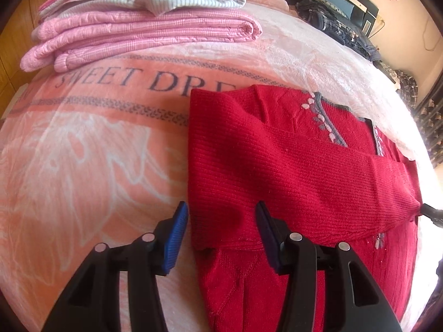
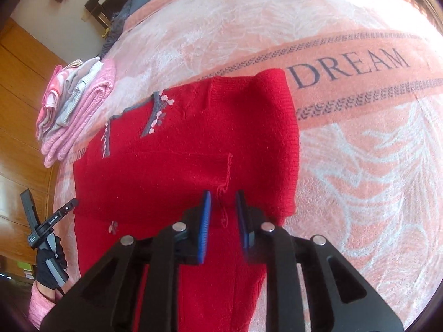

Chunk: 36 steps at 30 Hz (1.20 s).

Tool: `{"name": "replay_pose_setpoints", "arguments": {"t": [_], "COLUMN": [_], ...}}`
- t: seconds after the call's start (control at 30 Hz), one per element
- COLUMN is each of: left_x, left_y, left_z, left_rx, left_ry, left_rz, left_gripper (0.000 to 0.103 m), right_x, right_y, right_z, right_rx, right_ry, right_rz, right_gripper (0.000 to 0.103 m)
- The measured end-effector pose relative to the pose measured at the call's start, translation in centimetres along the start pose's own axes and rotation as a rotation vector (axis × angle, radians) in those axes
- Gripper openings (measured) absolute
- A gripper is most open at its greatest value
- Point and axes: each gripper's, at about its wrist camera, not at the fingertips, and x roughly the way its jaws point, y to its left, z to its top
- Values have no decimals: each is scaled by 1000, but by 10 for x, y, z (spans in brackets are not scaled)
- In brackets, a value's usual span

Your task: Fold small clothes

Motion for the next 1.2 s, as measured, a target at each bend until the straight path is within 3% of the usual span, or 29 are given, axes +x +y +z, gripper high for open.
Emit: {"name": "replay_pose_setpoints", "arguments": {"t": [0.1,0.23,0.33,0.37,0.53,0.63,0.73,0.8,0.87,1.03,1.13,1.2], "left_x": [-7,5,16,19,21,23,25,22,13,-14,-10,-2], "left_y": [-9,-15,-11,-10,-13,-18,-24,-24,-22,-26,-33,-36], "left_z": [7,12,15,13,9,6,4,4,3,-7,-13,-17], "left_rx": [30,19,-3,-8,17,33,57,60,49,80,87,81], "left_ry": [-37,-10,6,10,-15,-24,-24,-19,-29,-103,-80,-52], "left_rz": [3,-8,-3,-5,9,23,49,47,23,12,-8,-11], "left_gripper": [53,54,54,54,56,60,62,62,62,62,62,62], "right_x": [14,34,37,35,8,26,39,30,18,15,22,20], "right_y": [-1,-7,-5,-2,6,-2,-7,-7,-1,1,2,3], "right_z": [12,27,37,39,45,44,36,30,21,-6,-13,-14], "right_rx": [28,77,81,72,13,32,43,51,8,-10,-13,-29], "right_ry": [35,50,49,45,-86,-42,-23,-49,-63,8,37,35], "right_rz": [19,25,75,88,63,9,-8,24,25,53,54,18], "right_gripper": [22,22,4,4,4,4,6,21,30,30,19,3]}}
